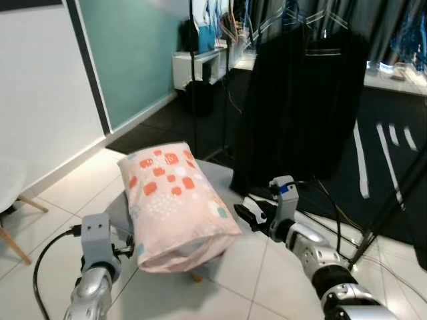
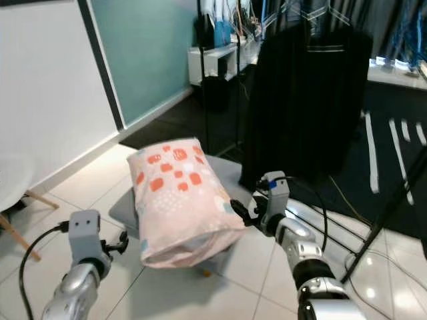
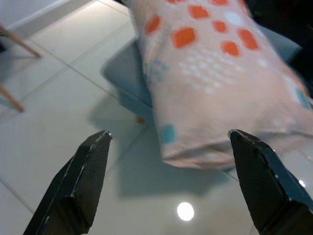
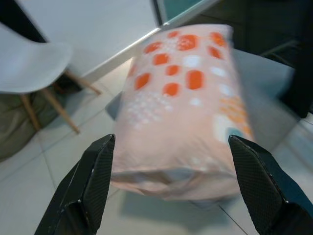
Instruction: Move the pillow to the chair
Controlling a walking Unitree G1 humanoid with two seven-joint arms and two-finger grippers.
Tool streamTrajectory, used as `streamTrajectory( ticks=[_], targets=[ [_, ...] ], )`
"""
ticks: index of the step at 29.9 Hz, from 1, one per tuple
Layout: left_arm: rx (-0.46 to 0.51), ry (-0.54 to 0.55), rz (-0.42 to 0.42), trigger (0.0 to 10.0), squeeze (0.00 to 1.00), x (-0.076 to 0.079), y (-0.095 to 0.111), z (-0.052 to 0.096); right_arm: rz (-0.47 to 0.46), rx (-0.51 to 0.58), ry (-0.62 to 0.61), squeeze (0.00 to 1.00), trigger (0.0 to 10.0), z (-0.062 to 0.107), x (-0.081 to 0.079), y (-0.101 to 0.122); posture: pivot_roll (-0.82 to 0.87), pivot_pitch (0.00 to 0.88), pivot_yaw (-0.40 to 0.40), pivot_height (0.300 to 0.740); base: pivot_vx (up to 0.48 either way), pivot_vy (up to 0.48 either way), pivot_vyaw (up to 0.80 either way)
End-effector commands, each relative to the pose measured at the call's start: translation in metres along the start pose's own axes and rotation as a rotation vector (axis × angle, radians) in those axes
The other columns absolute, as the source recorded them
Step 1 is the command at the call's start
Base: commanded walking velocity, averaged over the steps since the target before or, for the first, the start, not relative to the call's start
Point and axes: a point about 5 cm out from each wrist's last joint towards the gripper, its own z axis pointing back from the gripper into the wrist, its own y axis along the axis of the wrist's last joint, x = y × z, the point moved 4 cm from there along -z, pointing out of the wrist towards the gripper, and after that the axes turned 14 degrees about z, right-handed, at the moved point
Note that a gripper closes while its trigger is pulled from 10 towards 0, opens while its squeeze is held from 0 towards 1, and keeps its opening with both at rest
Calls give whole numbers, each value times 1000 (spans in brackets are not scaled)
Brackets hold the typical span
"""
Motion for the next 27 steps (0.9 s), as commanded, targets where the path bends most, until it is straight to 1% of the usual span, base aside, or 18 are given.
streamTrajectory(
  ticks=[1,3,4,6,8,12,24,27],
  targets=[
    [-7,26,-16,10000,0,-12,-3,0,-21,-7,16,0,10000,-2,-8,-6,-152,0,-53,740,0,0,800],
    [-17,12,-12,10000,0,-13,-3,-1,-4,-23,-40,0,10000,-1,-1,-8,-152,0,-49,740,0,0,719],
    [-17,12,-12,10000,0,-13,-3,-1,-4,-23,-40,0,10000,-1,-1,-8,-152,0,-49,740,0,0,638],
    [-20,-11,-5,10000,0,-11,-3,-1,-12,-30,-107,0,10000,0,8,-8,-149,0,-48,740,0,0,0],
    [-20,-23,-3,10000,0,-11,-3,-1,6,-65,-135,0,10000,1,12,-11,-148,0,-48,740,454,0,0],
    [-15,-24,12,10000,0,-10,-2,-3,-2,-64,-138,0,10000,1,13,-11,-153,0,-45,740,480,0,0],
    [-14,-29,18,10000,0,-9,-2,-5,-9,-71,-156,0,10000,3,17,-12,-154,0,-44,740,480,0,0],
    [-17,-31,19,10000,0,-8,-2,-5,-6,-81,-165,0,10000,3,18,-13,-153,0,-46,740,240,0,0]
  ],
)
